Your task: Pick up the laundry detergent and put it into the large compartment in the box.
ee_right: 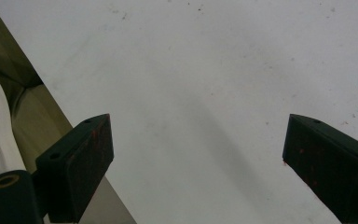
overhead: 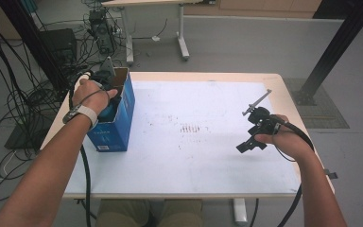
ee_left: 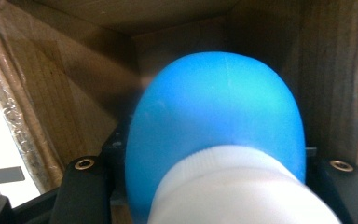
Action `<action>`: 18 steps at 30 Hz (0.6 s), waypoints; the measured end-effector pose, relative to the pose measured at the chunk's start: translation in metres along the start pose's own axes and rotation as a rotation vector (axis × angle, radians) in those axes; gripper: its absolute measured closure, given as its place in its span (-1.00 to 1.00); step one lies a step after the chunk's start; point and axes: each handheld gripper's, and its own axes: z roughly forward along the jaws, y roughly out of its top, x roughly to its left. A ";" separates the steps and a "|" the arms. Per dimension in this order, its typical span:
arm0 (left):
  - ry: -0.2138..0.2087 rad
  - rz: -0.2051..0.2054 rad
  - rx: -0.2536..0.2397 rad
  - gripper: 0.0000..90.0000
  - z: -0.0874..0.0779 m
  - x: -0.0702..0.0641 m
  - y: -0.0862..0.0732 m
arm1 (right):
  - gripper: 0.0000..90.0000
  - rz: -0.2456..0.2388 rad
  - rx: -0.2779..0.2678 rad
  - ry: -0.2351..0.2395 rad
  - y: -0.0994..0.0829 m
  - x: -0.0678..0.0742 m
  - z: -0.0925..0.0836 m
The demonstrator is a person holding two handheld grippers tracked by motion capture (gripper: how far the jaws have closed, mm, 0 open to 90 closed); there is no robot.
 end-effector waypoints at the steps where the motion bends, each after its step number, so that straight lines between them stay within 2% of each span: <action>1: 0.000 0.000 -0.001 -0.14 0.000 0.000 0.000 | -0.81 0.002 -0.001 0.001 0.000 0.000 0.000; 18: 0.003 0.000 -0.004 -0.14 0.000 -0.001 -0.001 | -0.81 0.004 -0.003 -0.004 -0.002 0.001 -0.002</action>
